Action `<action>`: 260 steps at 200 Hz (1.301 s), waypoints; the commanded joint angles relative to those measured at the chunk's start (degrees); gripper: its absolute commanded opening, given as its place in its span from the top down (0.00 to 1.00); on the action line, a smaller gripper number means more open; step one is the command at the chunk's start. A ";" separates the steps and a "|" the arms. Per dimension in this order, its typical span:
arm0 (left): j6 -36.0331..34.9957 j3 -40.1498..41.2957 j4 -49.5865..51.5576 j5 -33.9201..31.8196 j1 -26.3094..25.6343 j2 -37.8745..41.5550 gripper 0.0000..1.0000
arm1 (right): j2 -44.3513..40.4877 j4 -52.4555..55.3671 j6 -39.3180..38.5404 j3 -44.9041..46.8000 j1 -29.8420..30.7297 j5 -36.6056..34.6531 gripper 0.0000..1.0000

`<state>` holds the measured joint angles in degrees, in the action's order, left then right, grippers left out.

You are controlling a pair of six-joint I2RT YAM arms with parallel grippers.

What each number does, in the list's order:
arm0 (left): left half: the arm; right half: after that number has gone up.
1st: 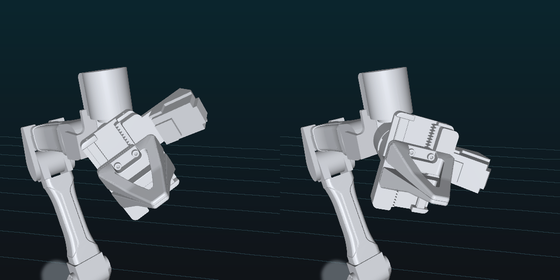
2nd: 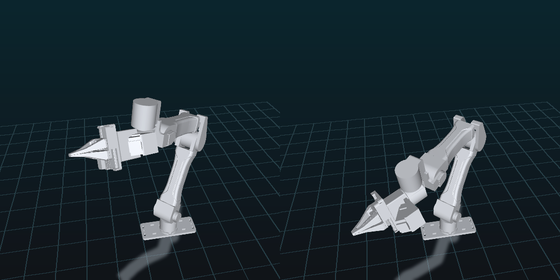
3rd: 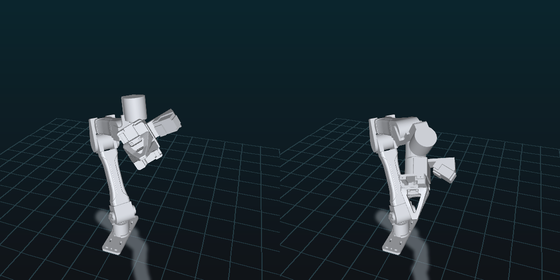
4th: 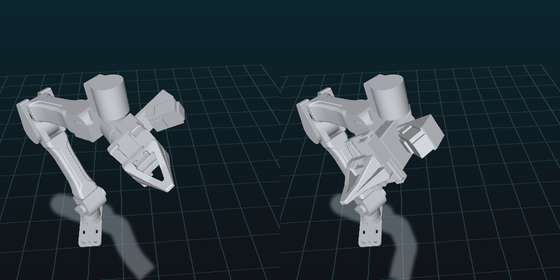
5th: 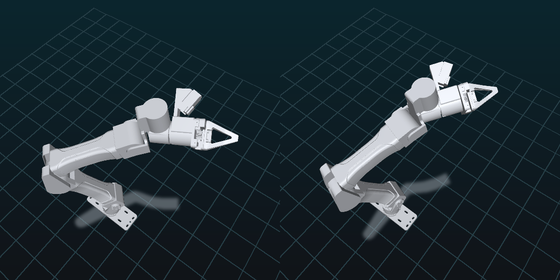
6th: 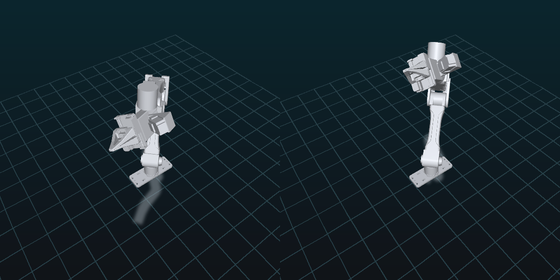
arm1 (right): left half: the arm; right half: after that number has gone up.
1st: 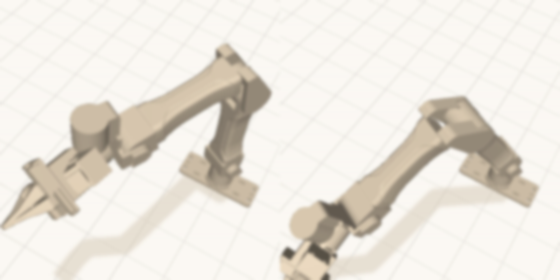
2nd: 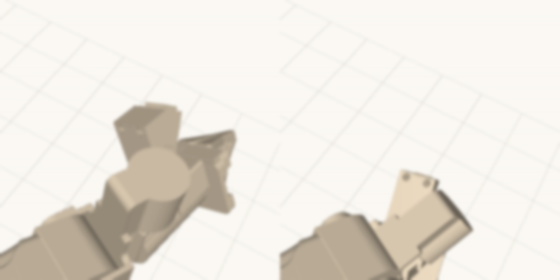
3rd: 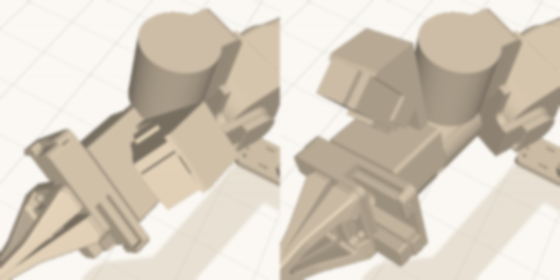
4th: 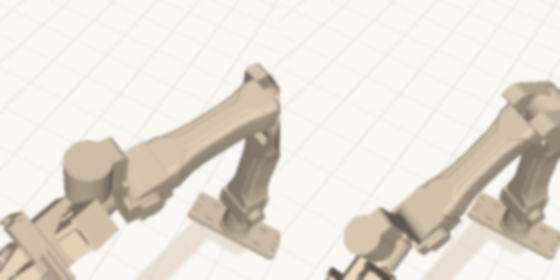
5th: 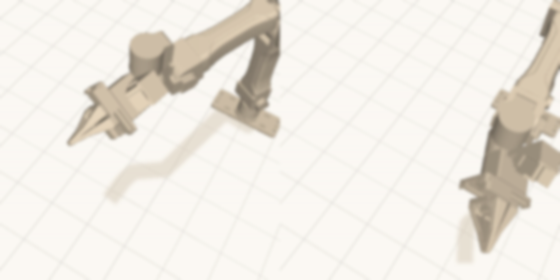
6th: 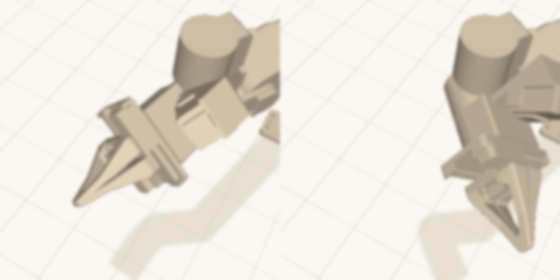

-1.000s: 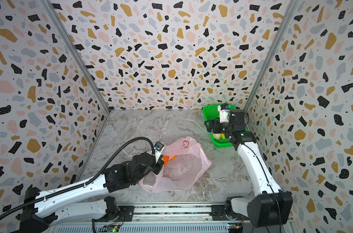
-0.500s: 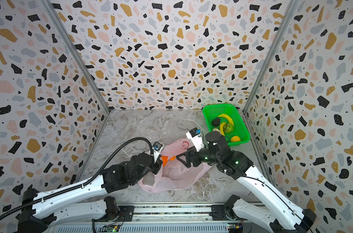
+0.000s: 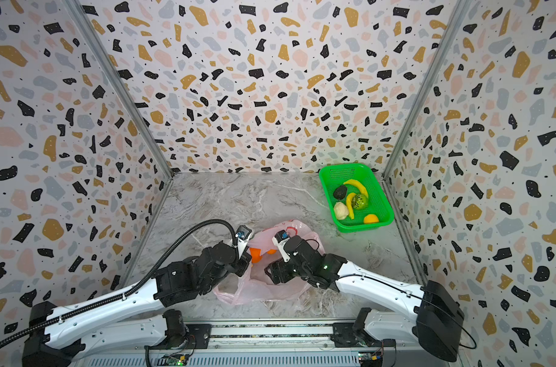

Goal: Untie the knot of the plastic bag and take out the fruit
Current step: Pick up the fruit from the plastic bag.

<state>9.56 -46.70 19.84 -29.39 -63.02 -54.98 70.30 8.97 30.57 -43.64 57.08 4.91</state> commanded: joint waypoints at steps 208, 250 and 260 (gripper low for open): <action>-2.79 8.50 -6.25 6.09 7.74 4.36 1.00 | 38.44 -35.39 7.17 -13.54 -0.14 -3.50 0.07; -2.45 8.72 -6.77 8.22 7.83 4.22 1.00 | 45.14 -37.17 8.10 -18.23 -0.54 -5.45 0.37; -2.53 8.58 -6.59 8.06 7.83 4.39 1.00 | 45.21 -37.69 8.02 -17.69 -0.74 -6.02 0.44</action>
<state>7.66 -38.59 15.51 -22.90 -55.48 -51.16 115.09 -27.59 37.67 -60.47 57.04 0.40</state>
